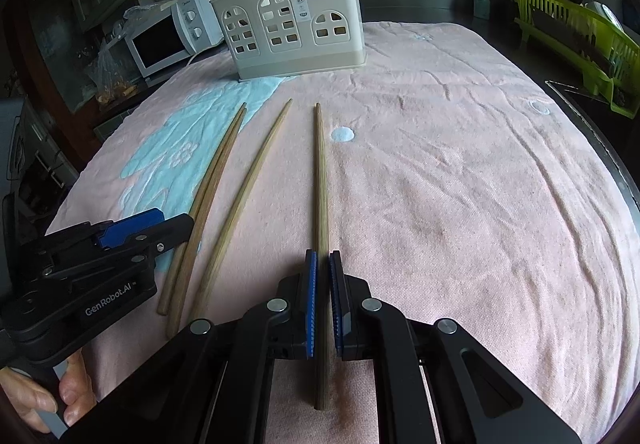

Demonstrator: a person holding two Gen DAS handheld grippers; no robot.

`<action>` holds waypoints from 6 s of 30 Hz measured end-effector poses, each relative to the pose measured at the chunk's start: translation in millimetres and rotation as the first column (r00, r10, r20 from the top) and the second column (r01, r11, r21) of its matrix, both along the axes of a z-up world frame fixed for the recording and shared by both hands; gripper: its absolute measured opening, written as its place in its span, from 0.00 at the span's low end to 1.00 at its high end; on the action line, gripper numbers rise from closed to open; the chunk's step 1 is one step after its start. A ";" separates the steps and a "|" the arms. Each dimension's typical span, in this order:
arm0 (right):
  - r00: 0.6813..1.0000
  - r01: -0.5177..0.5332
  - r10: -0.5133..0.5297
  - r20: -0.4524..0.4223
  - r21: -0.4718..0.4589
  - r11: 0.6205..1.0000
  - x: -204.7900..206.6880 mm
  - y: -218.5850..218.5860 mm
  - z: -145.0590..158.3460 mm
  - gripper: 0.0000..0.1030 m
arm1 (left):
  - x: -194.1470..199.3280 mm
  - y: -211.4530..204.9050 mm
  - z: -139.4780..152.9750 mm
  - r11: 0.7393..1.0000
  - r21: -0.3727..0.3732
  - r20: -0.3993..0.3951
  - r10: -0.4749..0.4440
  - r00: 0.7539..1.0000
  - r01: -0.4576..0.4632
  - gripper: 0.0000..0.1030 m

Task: Organize utensils
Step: 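Close the left tool on a chopstick while the right tool grasps another, then lift both held chopsticks and carry them above the white holder, then drop the left tool's chopstick into the holder while the right tool releases its own, then move both open tools back toward the last chopsticks on the towel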

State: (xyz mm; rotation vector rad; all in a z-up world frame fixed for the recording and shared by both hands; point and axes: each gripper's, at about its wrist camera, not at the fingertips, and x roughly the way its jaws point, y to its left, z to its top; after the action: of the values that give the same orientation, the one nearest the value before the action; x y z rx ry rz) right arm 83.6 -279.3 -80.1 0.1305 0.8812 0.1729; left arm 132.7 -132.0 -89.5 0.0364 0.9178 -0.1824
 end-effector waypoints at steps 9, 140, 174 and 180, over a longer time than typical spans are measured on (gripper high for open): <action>1.000 -0.010 0.010 0.002 -0.018 1.000 0.1 3.5 -0.4 0.07 | 4.0 5.6 -0.5 1.000 -0.012 -0.008 -0.024 1.000 0.024 0.09; 0.933 -0.083 0.142 0.332 -0.184 0.979 174.1 -16.3 241.7 0.06 | 216.4 36.1 279.2 0.983 -0.165 0.630 0.040 0.776 0.084 0.05; 0.981 -0.127 0.133 0.144 -0.051 0.991 39.9 23.4 100.0 0.18 | 85.9 91.8 206.5 0.990 -0.137 0.550 0.059 0.833 0.021 0.95; 0.994 -0.096 0.096 0.056 0.003 0.995 22.5 41.7 45.7 0.18 | 55.1 115.4 177.2 0.992 -0.113 0.518 0.110 0.848 -0.060 0.95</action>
State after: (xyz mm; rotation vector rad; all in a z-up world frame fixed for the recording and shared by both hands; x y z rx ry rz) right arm 106.1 -237.5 -34.4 0.0879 0.8320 0.2673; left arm 187.9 -16.6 87.7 -0.0405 0.3602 -0.1219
